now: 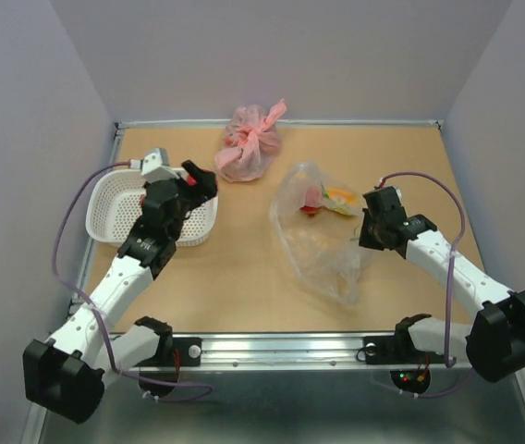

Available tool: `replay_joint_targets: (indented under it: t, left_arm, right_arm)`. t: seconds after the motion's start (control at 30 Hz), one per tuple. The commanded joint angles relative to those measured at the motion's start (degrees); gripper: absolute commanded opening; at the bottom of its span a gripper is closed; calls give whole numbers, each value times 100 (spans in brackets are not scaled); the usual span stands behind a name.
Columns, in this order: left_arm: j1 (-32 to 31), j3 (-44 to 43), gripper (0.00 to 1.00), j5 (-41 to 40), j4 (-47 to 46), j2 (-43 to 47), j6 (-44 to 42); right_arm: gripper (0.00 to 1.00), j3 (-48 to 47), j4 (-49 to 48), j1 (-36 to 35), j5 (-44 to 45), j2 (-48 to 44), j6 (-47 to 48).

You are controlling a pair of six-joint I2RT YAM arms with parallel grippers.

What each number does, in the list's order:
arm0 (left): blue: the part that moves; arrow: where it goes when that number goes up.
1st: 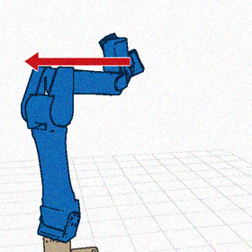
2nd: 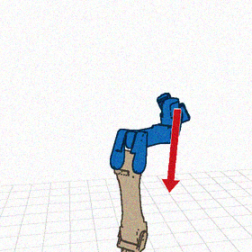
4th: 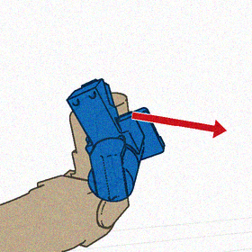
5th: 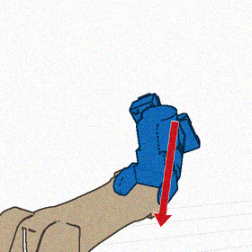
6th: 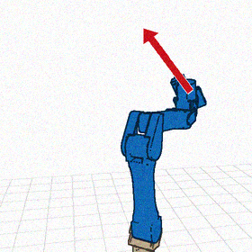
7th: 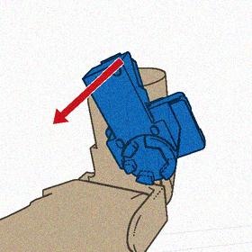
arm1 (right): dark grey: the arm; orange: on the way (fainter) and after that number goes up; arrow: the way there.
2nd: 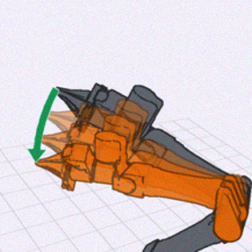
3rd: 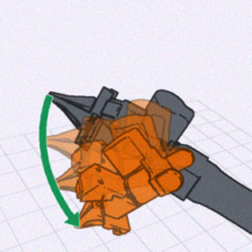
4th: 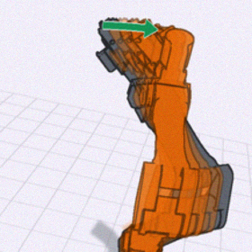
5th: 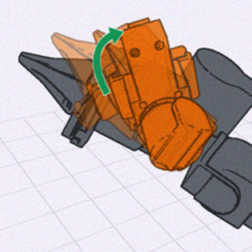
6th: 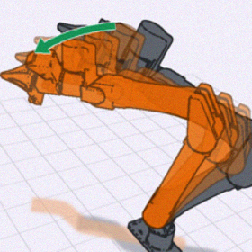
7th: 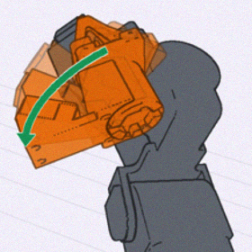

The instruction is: Untie the knot of the plastic bag and take out the fruit

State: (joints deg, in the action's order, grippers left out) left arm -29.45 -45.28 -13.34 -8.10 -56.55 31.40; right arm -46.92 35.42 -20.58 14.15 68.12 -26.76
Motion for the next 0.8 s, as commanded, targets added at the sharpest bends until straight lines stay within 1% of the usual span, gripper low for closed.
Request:
replay_joint_targets:
  t: [0.0, 0.03, 0.1, 0.13, 0.17, 0.27, 0.3, 0.33, 0.37, 0.4, 0.43, 0.47, 0.57, 0.63, 0.67, 0.77]
  left_arm:
    - [1483, 440, 3, -520, 713, 145, 323]
    - [2182, 493, 4, -276, 626, 93, 349]
    - [2758, 581, 5, 145, 363, -179, 393]
    - [3161, 564, 7, 244, 292, -311, 411]
    - [3339, 468, 8, 340, 213, -599, 420]
    - [3770, 248, 14, 359, 151, -1040, 420]
    - [4050, 134, 18, 333, 142, -1242, 420]
    - [4201, 90, 25, 324, 133, -1331, 411]
    - [4324, 37, 35, 341, 133, -1393, 402]
    - [4525, -68, 47, 454, 133, -1515, 376]
    - [4579, -139, 63, 508, 168, -1560, 324]
    - [4589, -226, 83, 491, 273, -1613, 262]
    - [4598, -517, 95, 578, 589, -1762, 121]
    - [4589, -544, 96, 640, 730, -1728, 130]
    - [4571, -535, 99, 649, 783, -1701, 130]
    - [4519, -465, 99, 526, 940, -1491, 33]
  right_arm:
    - [0, -274, -246, 36, -70, -211, 31]
    - [0, -257, -246, 45, -88, -229, 31]
    - [0, -239, -237, 36, -158, -281, 40]
    - [0, -230, -237, 36, -193, -299, 66]
    - [0, -230, -246, 45, -237, -316, 83]
    - [1, -230, -229, 36, -281, -352, 127]
    - [0, -248, -237, 36, -308, -395, 136]
    - [0, -248, -237, 36, -308, -422, 136]
    - [0, -248, -246, 36, -317, -448, 136]
    - [0, -248, -237, 36, -334, -501, 136]
    - [0, -248, -246, 36, -360, -519, 154]
    - [0, -239, -237, 36, -369, -545, 180]
    - [1, -169, -228, 36, -378, -598, 242]
    - [1, -142, -228, 36, -396, -615, 251]
    - [1, -134, -228, 36, -413, -615, 285]
    - [2, -151, -229, 36, -466, -607, 321]
